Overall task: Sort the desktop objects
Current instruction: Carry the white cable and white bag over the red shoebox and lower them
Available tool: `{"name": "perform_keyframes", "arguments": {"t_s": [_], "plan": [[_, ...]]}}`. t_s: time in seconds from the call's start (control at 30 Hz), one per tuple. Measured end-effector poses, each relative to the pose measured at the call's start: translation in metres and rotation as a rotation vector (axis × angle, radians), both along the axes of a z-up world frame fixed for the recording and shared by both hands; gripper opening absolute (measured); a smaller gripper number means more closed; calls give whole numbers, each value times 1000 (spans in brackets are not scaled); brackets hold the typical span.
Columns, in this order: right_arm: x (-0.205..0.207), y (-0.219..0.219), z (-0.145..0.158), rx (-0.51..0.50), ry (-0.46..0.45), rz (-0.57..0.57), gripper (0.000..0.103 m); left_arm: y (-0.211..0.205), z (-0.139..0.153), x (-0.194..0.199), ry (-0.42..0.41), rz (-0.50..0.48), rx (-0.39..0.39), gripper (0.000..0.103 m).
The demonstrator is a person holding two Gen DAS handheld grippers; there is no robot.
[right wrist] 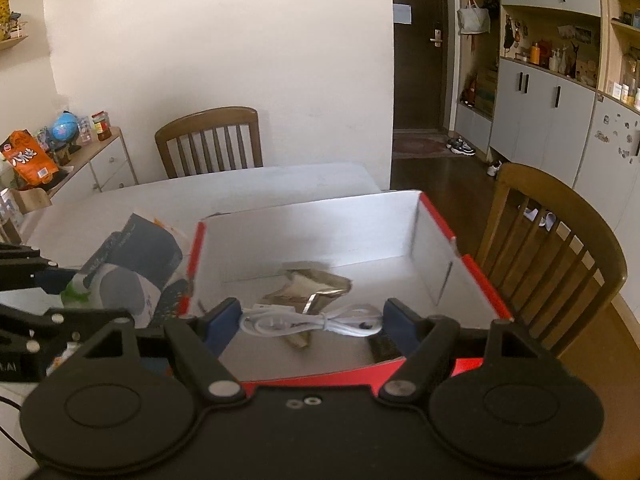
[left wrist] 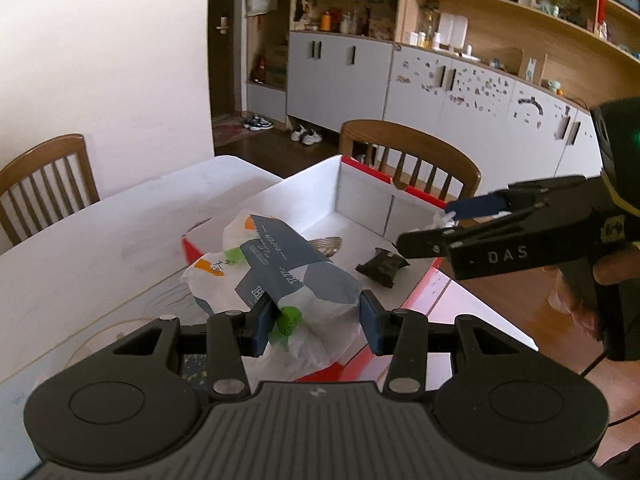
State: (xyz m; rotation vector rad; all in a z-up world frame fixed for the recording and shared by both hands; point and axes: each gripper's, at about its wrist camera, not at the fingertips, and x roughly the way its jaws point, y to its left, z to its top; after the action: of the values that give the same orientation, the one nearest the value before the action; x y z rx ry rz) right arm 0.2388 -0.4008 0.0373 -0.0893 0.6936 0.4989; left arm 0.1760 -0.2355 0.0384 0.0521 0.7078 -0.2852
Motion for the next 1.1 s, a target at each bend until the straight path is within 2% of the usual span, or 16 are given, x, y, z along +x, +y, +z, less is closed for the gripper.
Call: {"name": "perform_keyframes", "arguments": {"t_s": [0.3, 0.53, 0.67, 0.9, 1.1], "plan": [[36, -14, -8, -20, 28, 1, 78, -28, -11, 36, 52, -49, 42, 44], [71, -21, -14, -21, 68, -10, 78, -38, -27, 69, 136, -55, 58, 44], [87, -18, -16, -28, 79, -7, 78, -41, -35, 87, 186, -37, 53, 44], [108, 2, -23, -67, 88, 47, 78, -51, -51, 104, 248, -36, 96, 44], [134, 12, -41, -98, 127, 54, 78, -53, -66, 111, 299, -25, 113, 44]]}}
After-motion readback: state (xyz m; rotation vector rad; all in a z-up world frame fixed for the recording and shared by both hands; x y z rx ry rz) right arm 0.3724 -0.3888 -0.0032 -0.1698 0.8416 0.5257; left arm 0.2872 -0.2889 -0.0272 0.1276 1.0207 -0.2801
